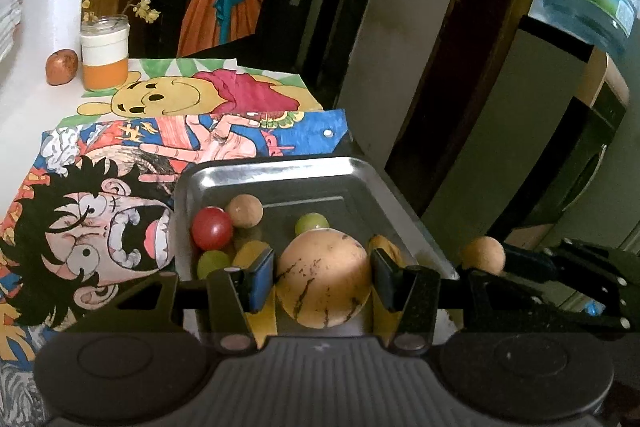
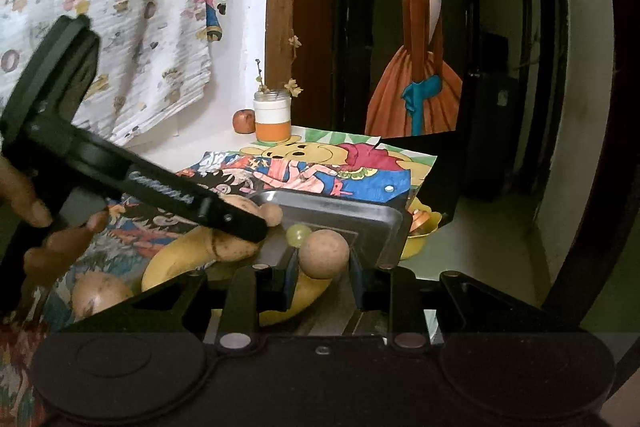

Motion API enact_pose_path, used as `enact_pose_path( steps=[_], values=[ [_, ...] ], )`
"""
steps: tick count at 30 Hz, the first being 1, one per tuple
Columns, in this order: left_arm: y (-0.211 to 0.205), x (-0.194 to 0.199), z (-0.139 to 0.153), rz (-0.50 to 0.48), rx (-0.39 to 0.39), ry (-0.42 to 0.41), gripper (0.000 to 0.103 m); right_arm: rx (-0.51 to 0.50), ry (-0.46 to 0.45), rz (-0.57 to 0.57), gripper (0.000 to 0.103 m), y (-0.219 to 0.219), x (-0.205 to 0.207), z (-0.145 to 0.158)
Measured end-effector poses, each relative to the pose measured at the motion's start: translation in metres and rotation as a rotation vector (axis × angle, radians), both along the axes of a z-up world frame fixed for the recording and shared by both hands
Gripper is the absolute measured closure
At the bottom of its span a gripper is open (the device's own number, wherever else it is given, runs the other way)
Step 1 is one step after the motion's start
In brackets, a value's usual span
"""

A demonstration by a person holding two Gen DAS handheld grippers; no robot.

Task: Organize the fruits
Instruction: 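Release the brown fruit on the tray with the right gripper while the left releases the tan fruit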

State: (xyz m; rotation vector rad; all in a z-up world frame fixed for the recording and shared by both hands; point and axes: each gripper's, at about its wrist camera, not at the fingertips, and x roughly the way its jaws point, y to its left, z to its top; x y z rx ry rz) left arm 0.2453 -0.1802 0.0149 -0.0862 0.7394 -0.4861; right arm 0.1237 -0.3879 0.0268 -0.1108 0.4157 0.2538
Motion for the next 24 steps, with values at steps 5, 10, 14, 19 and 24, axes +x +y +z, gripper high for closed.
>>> enact_pose_path(
  steps=[5, 10, 14, 19, 24],
  values=[
    [-0.005, -0.003, -0.003, -0.003, 0.025, -0.004, 0.047, -0.007, -0.018, -0.016, 0.074, 0.002, -0.015, -0.006],
    [-0.011, -0.004, -0.004, -0.019, 0.051, 0.000, 0.047, -0.019, -0.033, -0.025, 0.074, 0.006, -0.022, -0.011],
    [-0.014, -0.003, -0.007, -0.025, 0.066, 0.009, 0.047, -0.016, -0.025, -0.026, 0.074, 0.008, -0.023, -0.017],
    [-0.014, -0.001, -0.009, -0.031, 0.072, 0.022, 0.047, -0.017, -0.012, -0.021, 0.074, 0.010, -0.024, -0.022],
    [-0.015, 0.000, -0.011, -0.034, 0.077, 0.029, 0.047, -0.014, 0.006, -0.018, 0.074, 0.012, -0.024, -0.027]
  ],
)
